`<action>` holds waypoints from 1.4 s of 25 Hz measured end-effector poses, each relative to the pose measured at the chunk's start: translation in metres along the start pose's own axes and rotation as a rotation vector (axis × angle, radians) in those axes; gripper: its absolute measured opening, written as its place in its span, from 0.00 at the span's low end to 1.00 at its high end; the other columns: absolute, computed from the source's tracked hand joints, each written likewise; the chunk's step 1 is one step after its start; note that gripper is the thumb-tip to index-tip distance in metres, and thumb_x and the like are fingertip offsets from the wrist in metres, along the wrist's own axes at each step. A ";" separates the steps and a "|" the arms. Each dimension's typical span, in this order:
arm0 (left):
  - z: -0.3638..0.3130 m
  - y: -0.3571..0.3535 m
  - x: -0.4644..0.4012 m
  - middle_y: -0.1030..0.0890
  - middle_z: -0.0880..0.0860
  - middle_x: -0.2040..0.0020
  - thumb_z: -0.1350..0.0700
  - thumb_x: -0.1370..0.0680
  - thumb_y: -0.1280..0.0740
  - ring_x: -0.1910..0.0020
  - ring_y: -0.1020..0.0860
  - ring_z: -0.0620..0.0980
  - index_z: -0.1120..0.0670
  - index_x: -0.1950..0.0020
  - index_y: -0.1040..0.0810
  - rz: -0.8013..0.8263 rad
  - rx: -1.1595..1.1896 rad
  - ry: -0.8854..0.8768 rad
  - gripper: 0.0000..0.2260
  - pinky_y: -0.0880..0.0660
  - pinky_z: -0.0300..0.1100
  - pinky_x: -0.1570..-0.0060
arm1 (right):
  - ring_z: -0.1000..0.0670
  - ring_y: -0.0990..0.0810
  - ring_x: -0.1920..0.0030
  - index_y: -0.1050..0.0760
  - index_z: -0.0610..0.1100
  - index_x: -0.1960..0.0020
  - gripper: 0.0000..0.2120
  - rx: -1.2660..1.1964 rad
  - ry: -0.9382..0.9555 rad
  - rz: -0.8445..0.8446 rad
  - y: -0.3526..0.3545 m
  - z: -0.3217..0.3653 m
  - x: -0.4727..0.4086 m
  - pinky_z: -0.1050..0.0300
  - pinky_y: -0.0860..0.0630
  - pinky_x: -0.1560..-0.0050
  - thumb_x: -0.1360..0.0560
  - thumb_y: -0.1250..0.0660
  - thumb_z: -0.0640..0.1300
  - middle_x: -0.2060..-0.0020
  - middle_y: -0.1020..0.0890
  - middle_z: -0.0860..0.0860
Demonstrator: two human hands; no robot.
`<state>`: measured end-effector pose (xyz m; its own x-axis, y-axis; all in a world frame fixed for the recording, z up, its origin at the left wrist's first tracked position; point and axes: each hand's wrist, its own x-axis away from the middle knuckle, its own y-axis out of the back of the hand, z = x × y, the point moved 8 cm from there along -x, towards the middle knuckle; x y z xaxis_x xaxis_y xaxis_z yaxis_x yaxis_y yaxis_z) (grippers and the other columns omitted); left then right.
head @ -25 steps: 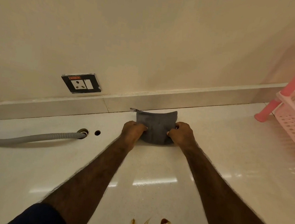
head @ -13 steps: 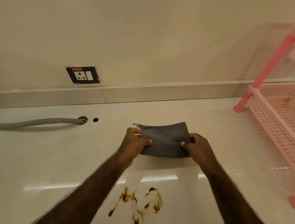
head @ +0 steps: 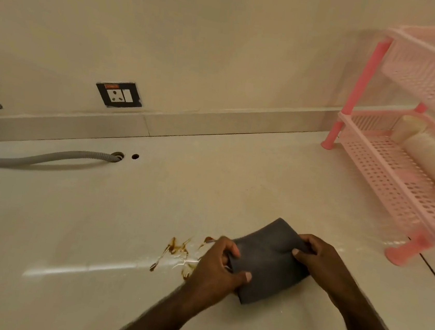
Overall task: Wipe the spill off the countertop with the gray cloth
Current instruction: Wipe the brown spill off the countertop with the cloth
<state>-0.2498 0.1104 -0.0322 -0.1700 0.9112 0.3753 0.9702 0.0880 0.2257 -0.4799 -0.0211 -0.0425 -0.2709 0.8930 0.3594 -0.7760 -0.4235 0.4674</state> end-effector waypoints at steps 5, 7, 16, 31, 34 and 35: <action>0.037 -0.030 0.034 0.13 0.55 0.52 0.51 0.27 0.20 0.56 0.12 0.52 0.50 0.46 0.25 0.129 -0.010 0.189 0.17 0.13 0.49 0.56 | 0.46 0.20 0.43 0.22 0.46 0.33 0.14 0.223 -0.028 -0.072 -0.002 -0.012 0.018 0.50 0.26 0.40 0.18 0.29 0.41 0.36 0.16 0.44; 0.043 -0.021 0.045 0.12 0.51 0.56 0.47 0.25 0.23 0.60 0.12 0.49 0.49 0.47 0.23 0.086 -0.045 0.217 0.14 0.14 0.44 0.58 | 0.41 0.22 0.37 0.23 0.48 0.31 0.19 0.404 -0.010 -0.248 -0.002 -0.002 0.030 0.44 0.26 0.34 0.20 0.26 0.48 0.33 0.19 0.44; 0.057 0.155 0.092 0.15 0.48 0.48 0.52 0.20 0.28 0.49 0.17 0.51 0.52 0.44 0.16 -0.697 -0.524 -0.155 0.07 0.21 0.50 0.45 | 0.42 0.59 0.13 0.55 0.42 0.13 0.49 0.638 0.048 -0.279 -0.118 0.014 0.063 0.41 0.61 0.14 0.21 0.60 0.75 0.13 0.54 0.42; 0.128 0.216 0.067 0.58 0.56 0.14 0.31 0.21 0.62 0.16 0.64 0.52 0.56 0.15 0.53 -0.506 -0.924 0.009 0.41 0.62 0.55 0.18 | 0.48 0.69 0.15 0.67 0.45 0.14 0.47 0.763 0.071 -0.170 -0.128 -0.005 0.074 0.42 0.61 0.14 0.23 0.70 0.75 0.13 0.64 0.47; 0.130 0.216 0.068 0.57 0.56 0.15 0.31 0.20 0.61 0.16 0.64 0.52 0.56 0.15 0.53 -0.503 -0.914 0.004 0.41 0.62 0.56 0.18 | 0.43 0.60 0.13 0.60 0.40 0.13 0.46 0.799 -0.016 -0.288 -0.139 0.026 0.059 0.40 0.58 0.14 0.19 0.64 0.71 0.13 0.56 0.42; 0.129 0.216 0.068 0.57 0.57 0.14 0.31 0.20 0.61 0.16 0.64 0.52 0.57 0.15 0.52 -0.504 -0.916 0.000 0.41 0.61 0.56 0.18 | 0.42 0.60 0.13 0.59 0.40 0.13 0.45 0.828 0.006 -0.299 -0.148 0.033 0.058 0.40 0.58 0.14 0.19 0.63 0.70 0.13 0.56 0.41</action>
<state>-0.0296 0.2434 -0.0742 -0.5184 0.8538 0.0481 0.2846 0.1192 0.9512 -0.3612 0.0883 -0.0641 -0.1276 0.9839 0.1247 -0.1530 -0.1438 0.9777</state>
